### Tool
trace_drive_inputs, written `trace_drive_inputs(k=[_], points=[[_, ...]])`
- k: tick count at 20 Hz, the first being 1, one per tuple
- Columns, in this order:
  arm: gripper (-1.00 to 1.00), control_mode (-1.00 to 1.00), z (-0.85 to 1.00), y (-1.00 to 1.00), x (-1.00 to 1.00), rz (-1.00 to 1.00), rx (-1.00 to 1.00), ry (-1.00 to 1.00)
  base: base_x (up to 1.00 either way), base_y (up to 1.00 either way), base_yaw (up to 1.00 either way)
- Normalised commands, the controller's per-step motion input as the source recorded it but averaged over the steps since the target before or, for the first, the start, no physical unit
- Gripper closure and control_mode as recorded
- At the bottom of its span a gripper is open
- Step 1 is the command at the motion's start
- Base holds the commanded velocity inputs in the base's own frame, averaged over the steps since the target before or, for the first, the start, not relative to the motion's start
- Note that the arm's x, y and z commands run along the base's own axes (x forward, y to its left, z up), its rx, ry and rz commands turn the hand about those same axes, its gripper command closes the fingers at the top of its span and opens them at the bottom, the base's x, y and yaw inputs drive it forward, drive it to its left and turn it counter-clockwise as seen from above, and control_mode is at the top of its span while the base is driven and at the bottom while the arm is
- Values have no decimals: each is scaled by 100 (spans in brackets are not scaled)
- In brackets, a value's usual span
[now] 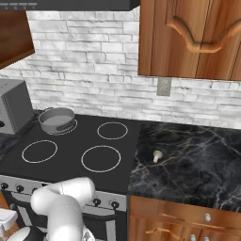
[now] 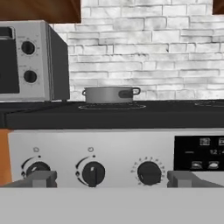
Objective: Turn on the burner for the pot on the stove. Wait thirty seconds for the pot to heat up. Then add the mushroom to the pot.
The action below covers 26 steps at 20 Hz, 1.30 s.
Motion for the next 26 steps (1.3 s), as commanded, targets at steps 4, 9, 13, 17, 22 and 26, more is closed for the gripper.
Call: trace_drive_inputs(k=[4,9,13,17,22,26], points=[[-100,-100,-9,11,18,0,0,0,0,0,0],[-100,-100,-26,0,18,0,0,0,0,0,0],[-100,-100,-27,0,26,0,0,0,0,0,0],[-100,-100,-3,1,20,0,0,-1,0,0,0],[-100,-100,-8,0,31,0,0,0,0,0,0],[-100,-100,-13,0,43,0,0,0,0,0,0]])
